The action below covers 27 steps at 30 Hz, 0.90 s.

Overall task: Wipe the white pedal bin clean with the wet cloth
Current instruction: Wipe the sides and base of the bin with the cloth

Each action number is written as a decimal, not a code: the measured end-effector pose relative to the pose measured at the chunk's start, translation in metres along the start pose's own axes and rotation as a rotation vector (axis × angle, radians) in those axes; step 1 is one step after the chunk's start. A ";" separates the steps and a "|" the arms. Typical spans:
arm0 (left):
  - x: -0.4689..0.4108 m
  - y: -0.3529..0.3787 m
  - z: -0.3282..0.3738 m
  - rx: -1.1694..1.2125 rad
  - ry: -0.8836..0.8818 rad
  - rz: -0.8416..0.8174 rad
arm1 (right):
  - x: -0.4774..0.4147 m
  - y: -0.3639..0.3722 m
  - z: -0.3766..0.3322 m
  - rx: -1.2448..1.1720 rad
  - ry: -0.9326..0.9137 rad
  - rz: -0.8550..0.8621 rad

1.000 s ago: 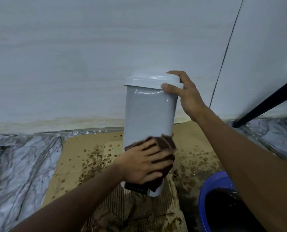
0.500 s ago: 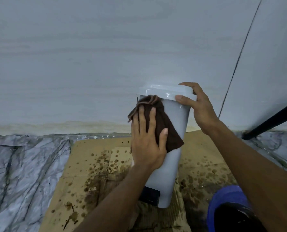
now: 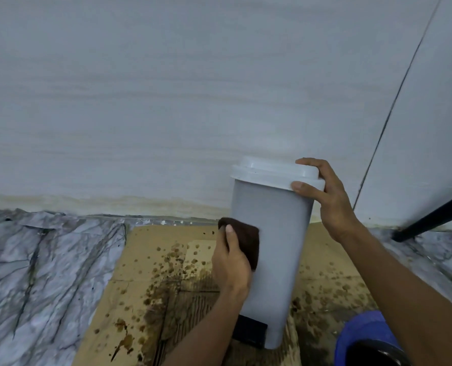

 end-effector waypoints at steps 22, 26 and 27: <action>0.045 -0.003 0.101 -0.584 0.969 -0.384 | 0.064 0.015 -0.008 0.193 -0.117 -0.069; 0.048 -0.006 0.118 -0.862 0.943 -0.387 | 0.086 0.019 -0.016 0.222 -0.079 -0.036; 0.042 -0.007 0.125 -0.909 0.888 -0.372 | 0.092 0.021 -0.019 0.212 -0.073 -0.028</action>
Point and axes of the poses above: each hand's wrist, its own x-axis away from the middle knuckle, its own y-axis out of the palm, z = x × y, the point moved 2 cm from there along -x, towards the middle knuckle, and after that the axes turned 10 degrees about x, right-handed, at the moved point
